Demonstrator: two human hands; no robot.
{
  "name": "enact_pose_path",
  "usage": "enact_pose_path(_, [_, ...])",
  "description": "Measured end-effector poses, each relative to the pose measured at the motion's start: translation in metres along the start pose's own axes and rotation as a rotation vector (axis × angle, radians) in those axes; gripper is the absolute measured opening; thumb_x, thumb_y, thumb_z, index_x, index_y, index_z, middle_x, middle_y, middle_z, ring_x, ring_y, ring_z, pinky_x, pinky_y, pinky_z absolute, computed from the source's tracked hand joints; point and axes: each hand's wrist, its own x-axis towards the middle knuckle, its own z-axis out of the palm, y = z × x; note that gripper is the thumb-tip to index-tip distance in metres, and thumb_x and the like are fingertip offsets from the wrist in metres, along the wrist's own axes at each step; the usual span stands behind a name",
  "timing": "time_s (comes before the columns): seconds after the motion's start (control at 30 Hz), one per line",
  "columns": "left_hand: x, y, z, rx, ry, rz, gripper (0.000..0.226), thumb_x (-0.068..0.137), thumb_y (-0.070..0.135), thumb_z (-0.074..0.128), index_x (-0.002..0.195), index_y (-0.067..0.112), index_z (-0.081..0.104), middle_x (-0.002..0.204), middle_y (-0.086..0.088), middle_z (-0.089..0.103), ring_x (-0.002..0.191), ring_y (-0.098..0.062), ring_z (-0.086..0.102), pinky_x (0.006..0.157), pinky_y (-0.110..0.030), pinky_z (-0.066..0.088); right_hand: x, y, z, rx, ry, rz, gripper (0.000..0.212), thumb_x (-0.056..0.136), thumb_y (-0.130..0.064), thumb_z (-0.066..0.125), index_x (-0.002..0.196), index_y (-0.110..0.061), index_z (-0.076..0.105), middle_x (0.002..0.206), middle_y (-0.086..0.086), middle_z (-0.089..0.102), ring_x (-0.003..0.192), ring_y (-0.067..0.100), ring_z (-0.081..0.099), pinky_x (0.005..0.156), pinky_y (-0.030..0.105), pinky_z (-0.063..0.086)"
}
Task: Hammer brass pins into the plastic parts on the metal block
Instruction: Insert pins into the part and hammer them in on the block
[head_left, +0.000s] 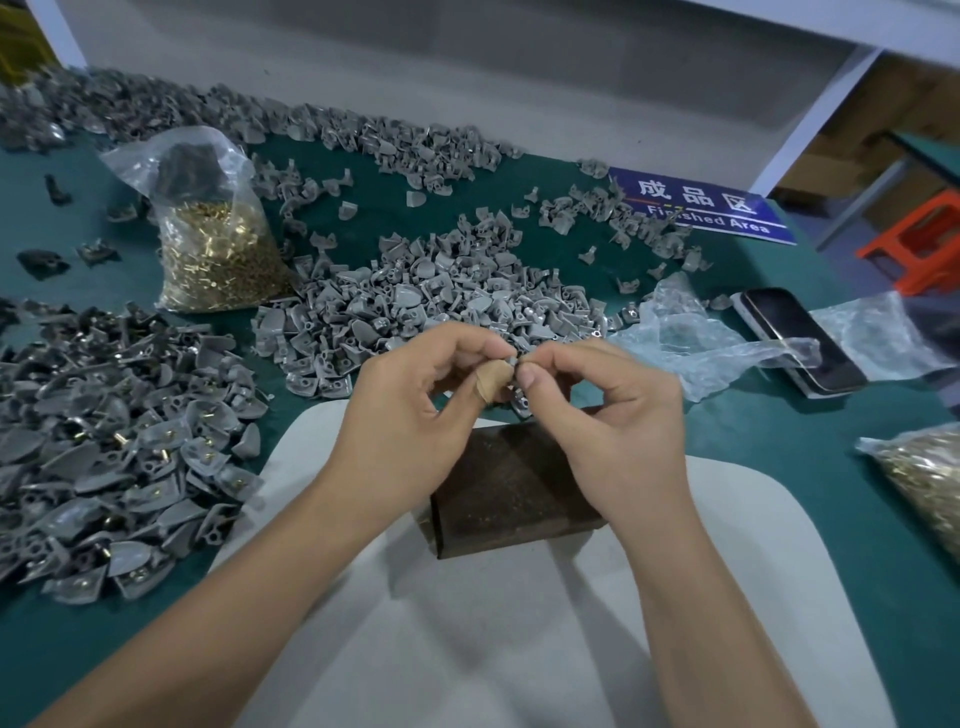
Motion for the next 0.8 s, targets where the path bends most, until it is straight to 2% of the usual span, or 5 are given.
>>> enact_pose_path(0.23, [-0.013,0.007,0.002,-0.034,0.009,-0.061,0.016,0.095,0.010,0.069,0.099,0.026,0.070,0.088,0.007,0.074,0.082,-0.015,0.072,0.075,-0.023,0.056,-0.010,-0.006,-0.005,0.043,-0.047,0.061,0.016,0.086,-0.005,0.078,0.083,-0.020,0.079,0.078,-0.011,0.071,0.077,0.009,0.063,0.075,0.018,0.046])
enact_pose_path(0.4, [-0.029,0.016,0.006,-0.127,-0.001,-0.135,0.012,0.093,0.010,0.070,0.096,0.022,0.071,0.086,0.004,0.076,0.076,-0.010,0.072,0.069,-0.017,0.054,-0.028,-0.013,-0.007,0.062,-0.051,0.117,0.018,0.086,-0.005,0.078,0.078,-0.021,0.077,0.074,-0.004,0.070,0.068,0.006,0.055,0.066,0.021,0.044])
enact_pose_path(0.57, [-0.032,0.022,0.001,-0.114,-0.082,-0.171,0.017,0.090,0.011,0.074,0.093,0.028,0.074,0.085,0.007,0.076,0.079,-0.007,0.071,0.071,-0.016,0.054,-0.039,-0.018,-0.007,-0.023,0.028,0.115,0.011,0.082,-0.015,0.077,0.079,-0.025,0.076,0.074,-0.011,0.069,0.064,0.003,0.055,0.063,0.012,0.039])
enact_pose_path(0.7, [-0.036,0.021,-0.003,0.006,-0.099,-0.141,0.022,0.090,0.013,0.076,0.094,0.035,0.073,0.087,0.011,0.075,0.084,-0.006,0.071,0.077,-0.015,0.053,-0.047,-0.023,-0.012,-0.089,-0.022,0.078,0.019,0.086,-0.012,0.079,0.097,-0.027,0.081,0.083,-0.014,0.071,0.073,0.003,0.060,0.067,0.009,0.040])
enact_pose_path(0.8, [-0.042,0.018,-0.002,0.128,-0.071,-0.141,0.020,0.090,0.021,0.076,0.094,0.039,0.071,0.088,0.015,0.074,0.086,-0.008,0.068,0.077,-0.015,0.050,-0.060,-0.017,-0.034,-0.072,0.019,0.214,0.024,0.091,-0.024,0.076,0.114,-0.033,0.075,0.094,-0.010,0.072,0.076,0.005,0.058,0.072,0.018,0.046])
